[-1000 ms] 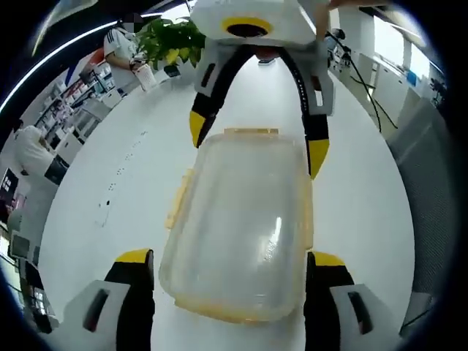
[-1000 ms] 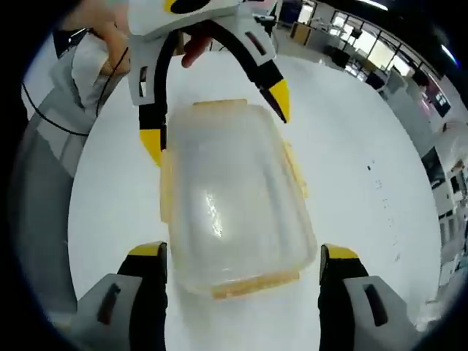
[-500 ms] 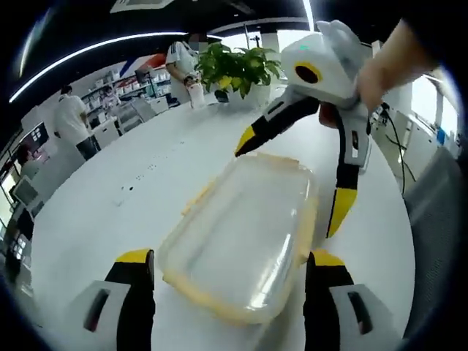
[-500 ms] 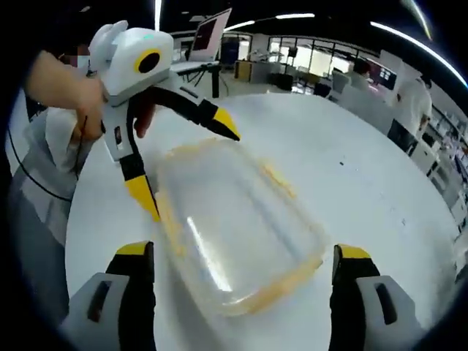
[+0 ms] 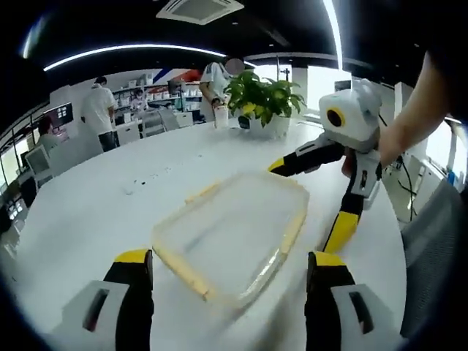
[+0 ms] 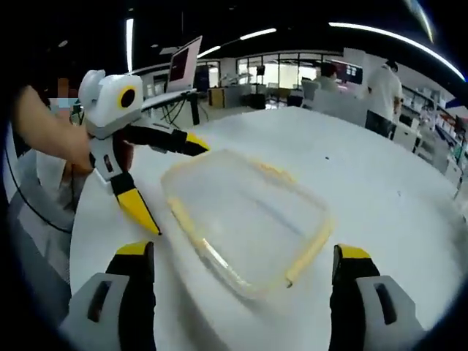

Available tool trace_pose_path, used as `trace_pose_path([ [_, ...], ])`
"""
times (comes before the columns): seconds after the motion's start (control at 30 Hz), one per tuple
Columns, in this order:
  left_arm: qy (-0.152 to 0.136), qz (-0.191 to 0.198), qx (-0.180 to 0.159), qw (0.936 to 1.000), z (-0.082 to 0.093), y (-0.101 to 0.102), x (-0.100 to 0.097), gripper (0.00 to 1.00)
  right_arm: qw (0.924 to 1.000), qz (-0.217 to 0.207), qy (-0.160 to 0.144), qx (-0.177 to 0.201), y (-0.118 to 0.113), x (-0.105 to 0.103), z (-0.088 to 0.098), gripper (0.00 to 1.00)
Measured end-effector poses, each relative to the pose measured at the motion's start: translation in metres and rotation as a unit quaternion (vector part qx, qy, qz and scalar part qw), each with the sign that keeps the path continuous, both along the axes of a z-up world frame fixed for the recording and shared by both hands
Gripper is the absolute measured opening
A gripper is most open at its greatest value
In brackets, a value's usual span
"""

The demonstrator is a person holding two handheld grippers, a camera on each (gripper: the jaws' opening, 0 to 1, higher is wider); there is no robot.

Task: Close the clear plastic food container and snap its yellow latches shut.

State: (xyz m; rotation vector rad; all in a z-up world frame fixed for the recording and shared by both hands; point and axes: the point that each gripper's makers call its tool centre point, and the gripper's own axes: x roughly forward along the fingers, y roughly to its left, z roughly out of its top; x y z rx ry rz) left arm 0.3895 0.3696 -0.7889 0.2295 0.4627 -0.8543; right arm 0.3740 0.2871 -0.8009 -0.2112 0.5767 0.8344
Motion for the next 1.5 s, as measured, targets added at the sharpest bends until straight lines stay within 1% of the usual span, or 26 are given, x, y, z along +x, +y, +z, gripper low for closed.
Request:
trace_pose_path([
  [0.07, 0.008, 0.0, -0.003, 1.0, -0.003, 0.0, -0.003, 0.86, 1.0, -0.002, -0.001, -0.001, -0.001, -0.001, -0.001, 1.0],
  [0.2, 0.022, 0.008, -0.011, 0.9997, -0.008, 0.0, -0.006, 0.86, 0.9998, -0.016, 0.001, 0.013, -0.002, -0.002, -0.002, 1.0],
  [0.3, 0.025, 0.014, -0.019, 0.9994, -0.005, 0.0, -0.009, 0.86, 0.9996, -0.023, 0.008, 0.015, -0.003, -0.004, -0.005, 0.99],
  [0.43, 0.027, 0.016, -0.023, 0.9992, -0.002, 0.002, -0.013, 0.85, 0.9995, -0.025, 0.01, 0.018, -0.002, -0.009, -0.004, 0.99],
  [0.5, 0.033, 0.02, -0.028, 0.9989, -0.005, 0.003, -0.016, 0.85, 0.9993, -0.028, 0.011, 0.023, -0.002, -0.011, -0.004, 0.98],
  [0.57, 0.034, 0.022, -0.026, 0.9989, -0.007, 0.004, -0.018, 0.85, 0.9991, -0.031, 0.014, 0.026, -0.002, -0.013, -0.003, 0.98],
  [0.67, 0.041, 0.029, -0.03, 0.9983, -0.006, 0.006, -0.021, 0.85, 0.9988, -0.039, 0.013, 0.027, -0.006, -0.013, -0.001, 0.98],
  [0.73, 0.041, 0.032, -0.034, 0.9981, -0.004, 0.005, -0.023, 0.84, 0.9982, -0.048, 0.013, 0.033, -0.009, -0.012, 0.001, 0.98],
  [0.9, 0.043, 0.037, -0.036, 0.9977, -0.004, 0.006, -0.023, 0.83, 0.9975, -0.059, 0.015, 0.036, -0.016, -0.01, 0.003, 0.97],
  [1.07, 0.047, 0.048, -0.044, 0.9968, -0.002, 0.009, -0.025, 0.83, 0.9966, -0.068, 0.016, 0.045, -0.019, -0.014, 0.009, 0.97],
  [1.1, 0.048, 0.052, -0.048, 0.9964, -0.001, 0.01, -0.025, 0.83, 0.9959, -0.073, 0.021, 0.05, -0.02, -0.016, 0.009, 0.96],
  [1.23, 0.053, 0.065, -0.061, 0.9946, 0.002, 0.013, -0.028, 0.82, 0.9928, -0.097, 0.023, 0.066, -0.027, -0.02, 0.012, 0.96],
  [1.3, 0.053, 0.068, -0.062, 0.9944, 0.002, 0.013, -0.031, 0.82, 0.9918, -0.104, 0.023, 0.07, -0.029, -0.022, 0.013, 0.96],
  [1.43, 0.06, 0.075, -0.064, 0.9934, 0.001, 0.017, -0.036, 0.81, 0.9864, -0.13, 0.026, 0.097, -0.036, -0.025, 0.019, 0.95],
  [1.5, 0.06, 0.079, -0.063, 0.993, 0.001, 0.021, -0.037, 0.81, 0.986, -0.132, 0.027, 0.098, -0.039, -0.027, 0.02, 0.94],
])
